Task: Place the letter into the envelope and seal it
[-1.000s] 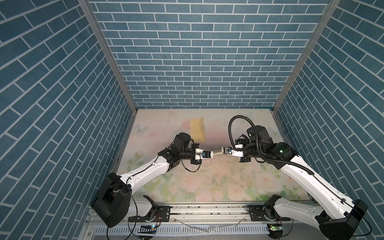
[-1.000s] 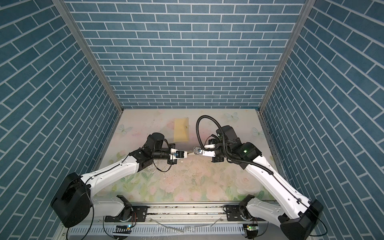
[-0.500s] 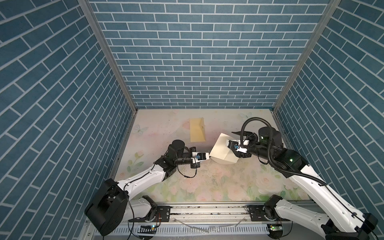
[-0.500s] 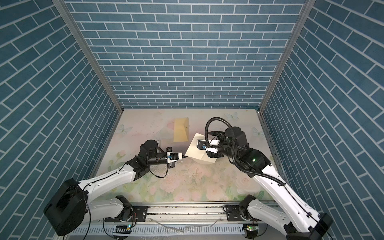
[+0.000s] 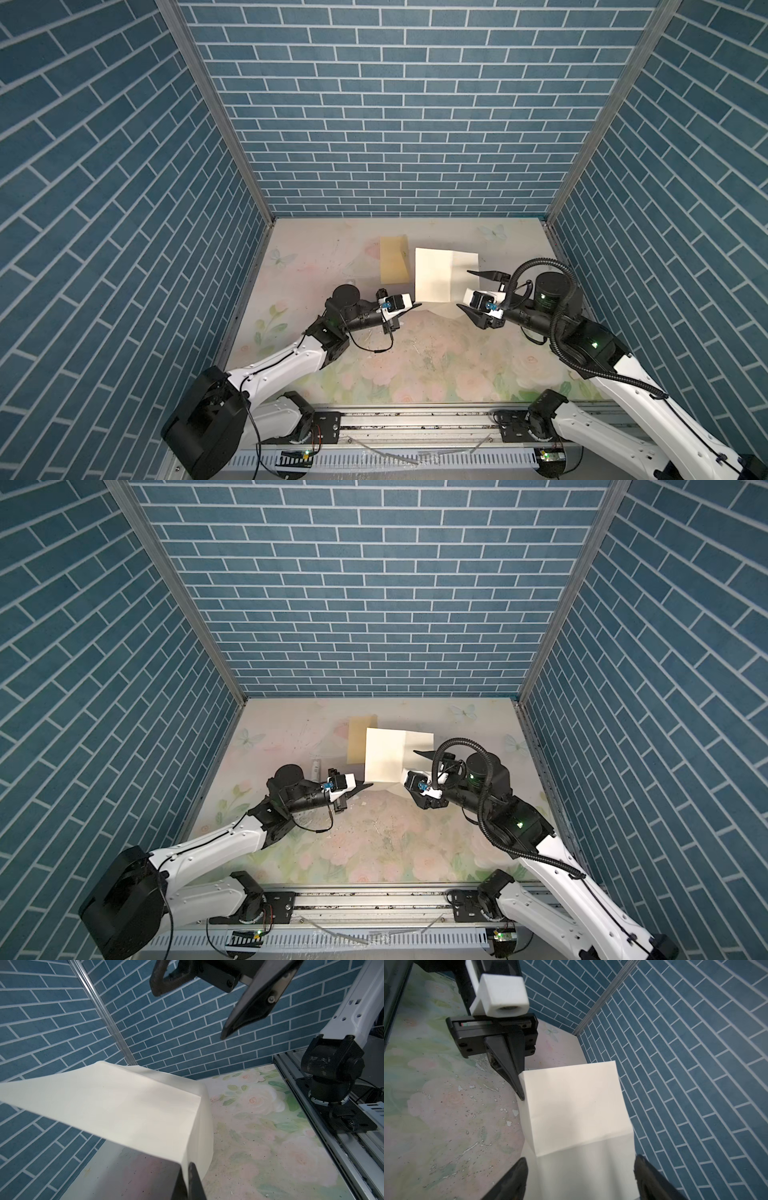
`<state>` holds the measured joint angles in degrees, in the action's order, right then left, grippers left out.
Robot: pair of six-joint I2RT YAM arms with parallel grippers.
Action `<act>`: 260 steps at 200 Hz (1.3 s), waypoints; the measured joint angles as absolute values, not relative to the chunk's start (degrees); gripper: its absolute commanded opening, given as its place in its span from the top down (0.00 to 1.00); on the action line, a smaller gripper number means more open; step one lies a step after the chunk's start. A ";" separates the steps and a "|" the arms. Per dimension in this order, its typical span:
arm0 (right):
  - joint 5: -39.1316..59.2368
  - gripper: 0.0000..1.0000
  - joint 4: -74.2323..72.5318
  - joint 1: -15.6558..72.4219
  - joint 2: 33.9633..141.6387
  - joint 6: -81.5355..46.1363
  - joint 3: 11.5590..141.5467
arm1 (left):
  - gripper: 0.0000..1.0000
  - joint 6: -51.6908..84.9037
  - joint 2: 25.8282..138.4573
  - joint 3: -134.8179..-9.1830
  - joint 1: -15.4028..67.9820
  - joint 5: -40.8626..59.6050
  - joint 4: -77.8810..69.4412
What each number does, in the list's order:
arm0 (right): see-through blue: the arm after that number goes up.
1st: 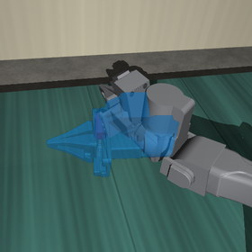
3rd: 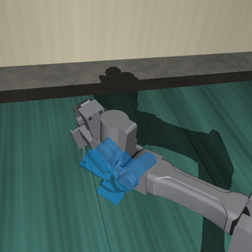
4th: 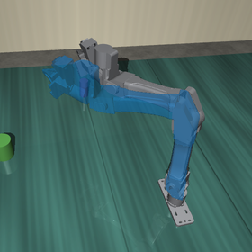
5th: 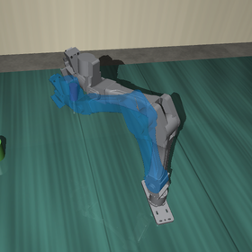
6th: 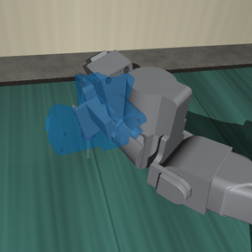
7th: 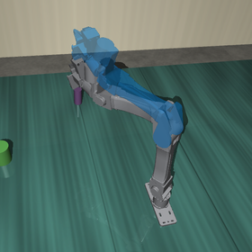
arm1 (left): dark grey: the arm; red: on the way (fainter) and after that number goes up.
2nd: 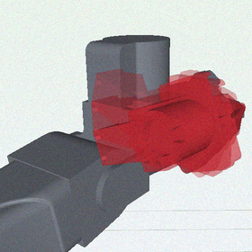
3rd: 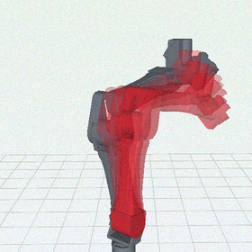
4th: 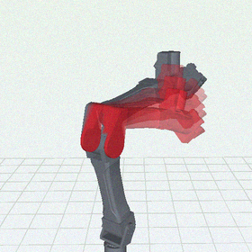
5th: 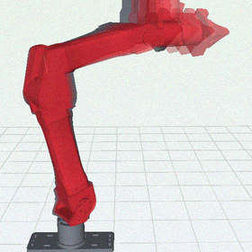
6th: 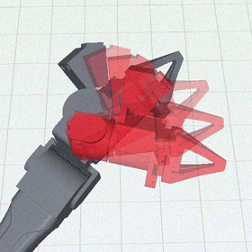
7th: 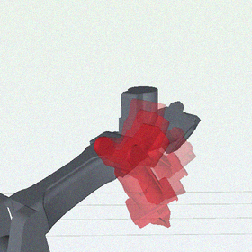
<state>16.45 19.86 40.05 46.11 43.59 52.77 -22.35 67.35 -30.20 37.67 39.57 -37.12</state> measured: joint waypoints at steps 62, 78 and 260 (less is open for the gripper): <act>17.15 0.27 19.22 42.92 54.17 42.65 52.64 | 1.00 -20.03 67.33 -30.20 38.20 39.46 -38.28; 17.08 0.28 19.11 44.12 55.96 42.68 52.69 | 1.00 -19.86 67.33 -30.20 38.20 39.48 -38.33; 14.26 0.67 18.83 48.01 62.74 46.54 55.02 | 1.00 -22.13 64.79 -30.94 38.30 41.67 -32.75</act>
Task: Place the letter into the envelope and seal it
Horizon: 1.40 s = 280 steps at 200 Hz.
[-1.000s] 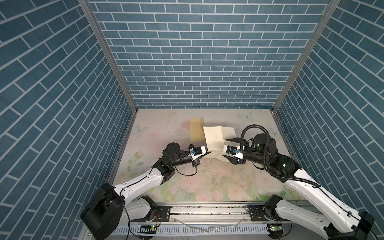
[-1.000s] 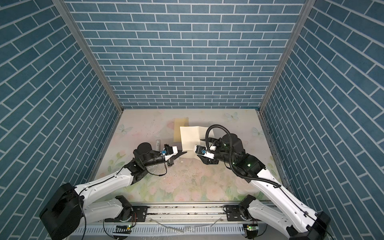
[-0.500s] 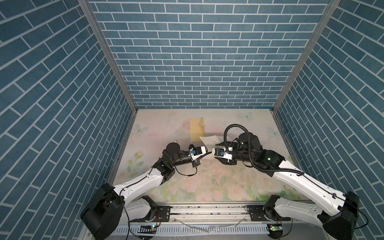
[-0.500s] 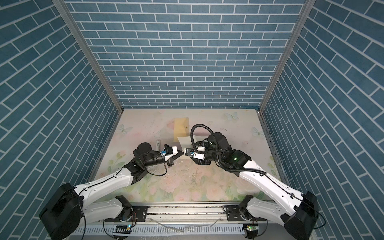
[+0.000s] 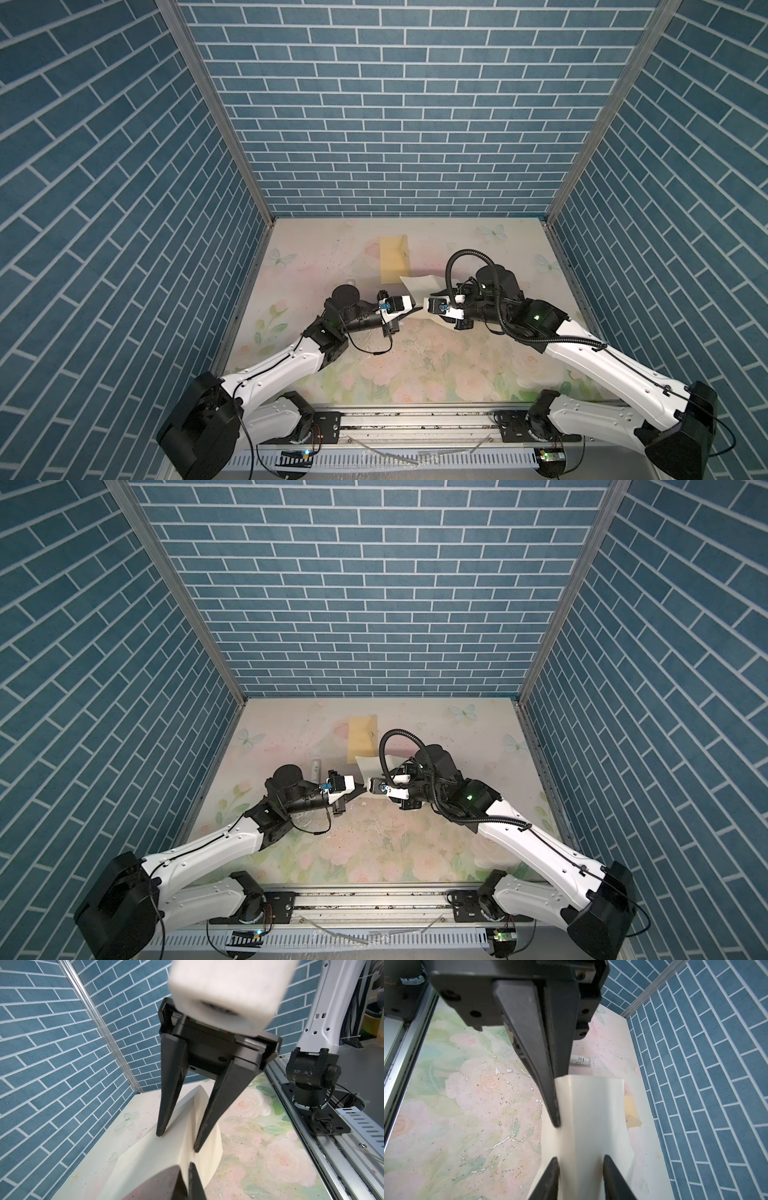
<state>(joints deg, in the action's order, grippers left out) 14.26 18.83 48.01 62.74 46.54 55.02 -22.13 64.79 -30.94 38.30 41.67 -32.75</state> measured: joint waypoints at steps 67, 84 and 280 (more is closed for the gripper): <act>14.22 0.83 19.33 48.01 62.72 46.83 55.02 | 1.00 -24.29 63.59 -31.97 38.35 41.69 -27.64; 14.22 0.89 19.53 48.01 62.67 46.87 55.02 | 1.00 -24.34 63.53 -32.01 38.35 41.65 -27.20; 14.57 1.00 20.62 48.01 61.43 44.77 54.37 | 0.40 -29.89 53.58 -36.62 39.24 35.94 -12.82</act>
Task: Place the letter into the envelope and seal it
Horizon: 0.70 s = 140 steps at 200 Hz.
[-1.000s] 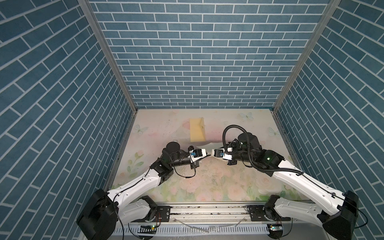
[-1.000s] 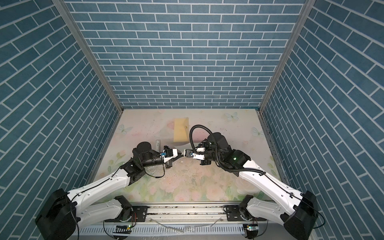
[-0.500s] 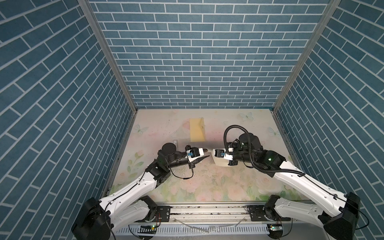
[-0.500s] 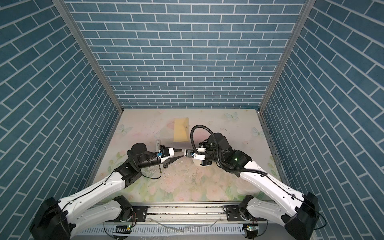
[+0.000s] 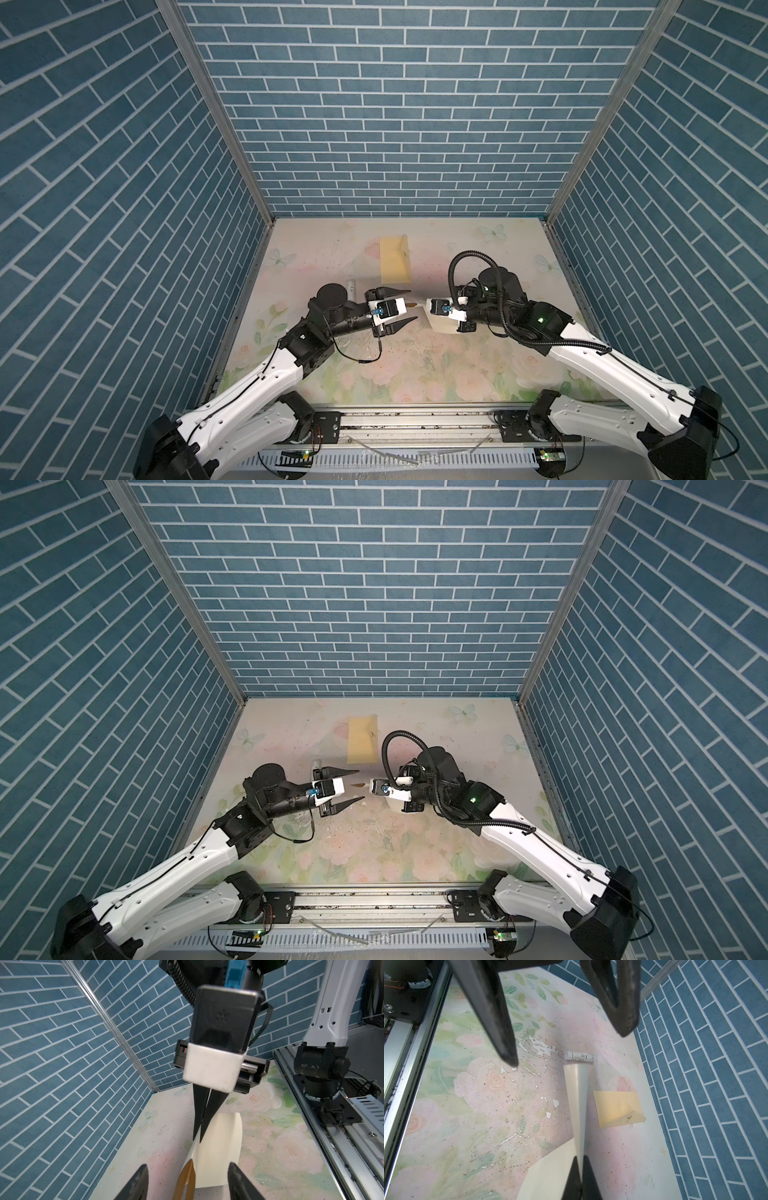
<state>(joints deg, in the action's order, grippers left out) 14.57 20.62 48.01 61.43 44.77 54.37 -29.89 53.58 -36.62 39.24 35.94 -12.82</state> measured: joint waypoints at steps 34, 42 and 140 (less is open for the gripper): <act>15.27 1.00 20.60 48.01 62.30 44.77 54.37 | 0.48 -31.33 56.36 -37.93 39.64 35.97 -10.96; 15.35 1.00 20.60 48.01 62.50 44.77 54.37 | 0.51 -31.70 56.90 -38.15 39.70 36.07 -10.96; 16.45 1.00 20.62 48.01 63.99 44.77 54.37 | 0.82 -33.87 60.66 -38.35 40.05 37.63 -10.66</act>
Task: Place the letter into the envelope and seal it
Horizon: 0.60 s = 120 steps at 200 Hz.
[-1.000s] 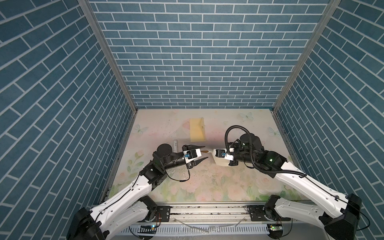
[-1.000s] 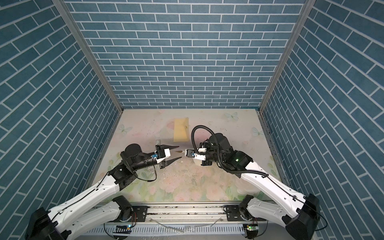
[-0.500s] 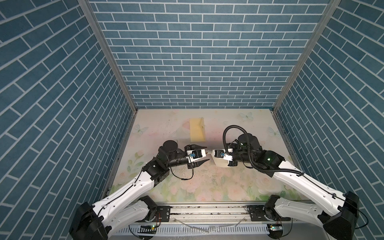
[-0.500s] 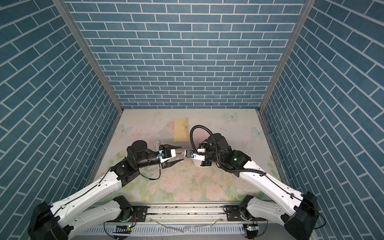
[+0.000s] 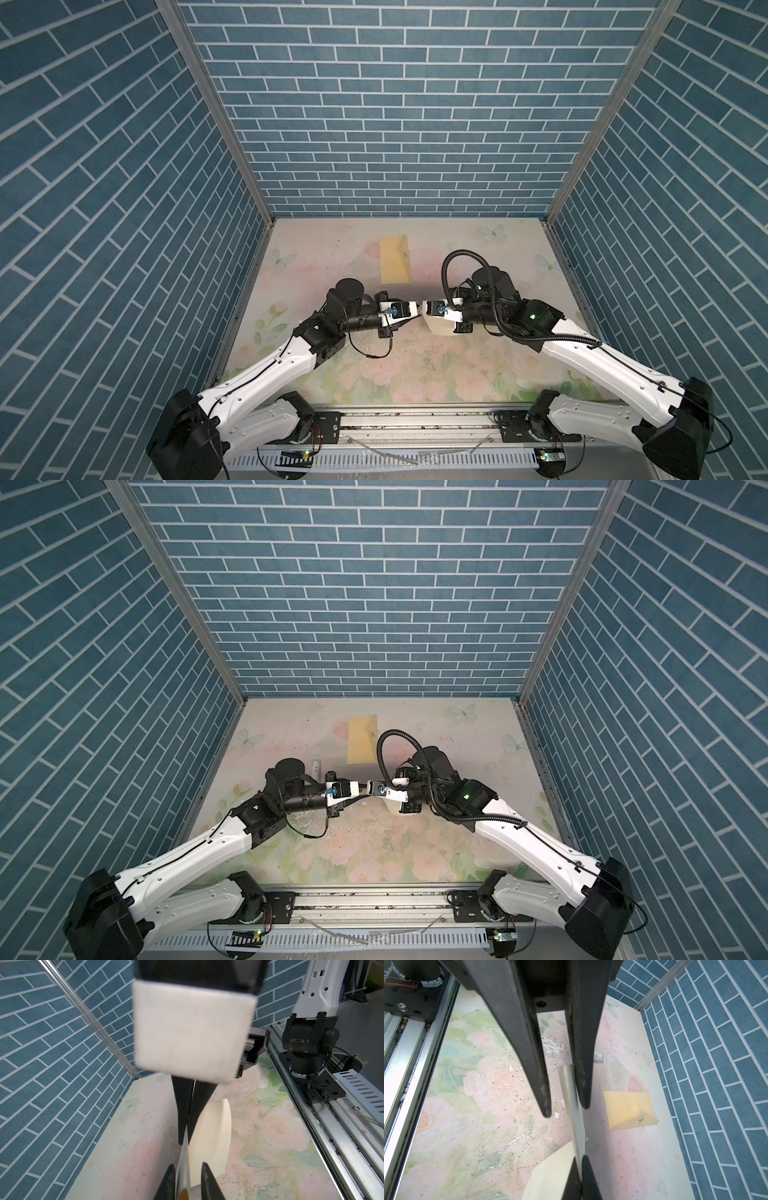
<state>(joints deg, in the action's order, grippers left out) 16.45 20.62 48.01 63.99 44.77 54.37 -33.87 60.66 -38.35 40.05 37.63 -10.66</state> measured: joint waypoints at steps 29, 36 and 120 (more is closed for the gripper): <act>16.51 1.00 20.60 48.01 63.99 44.77 54.37 | 0.93 -33.78 60.82 -38.35 40.05 37.56 -11.25; 16.49 1.00 20.58 48.01 63.99 44.77 54.37 | 0.95 -33.76 60.84 -38.35 40.05 37.52 -11.40; 13.91 0.58 17.45 48.01 62.74 37.47 52.38 | 1.00 -25.82 61.41 -37.71 40.10 32.86 -17.93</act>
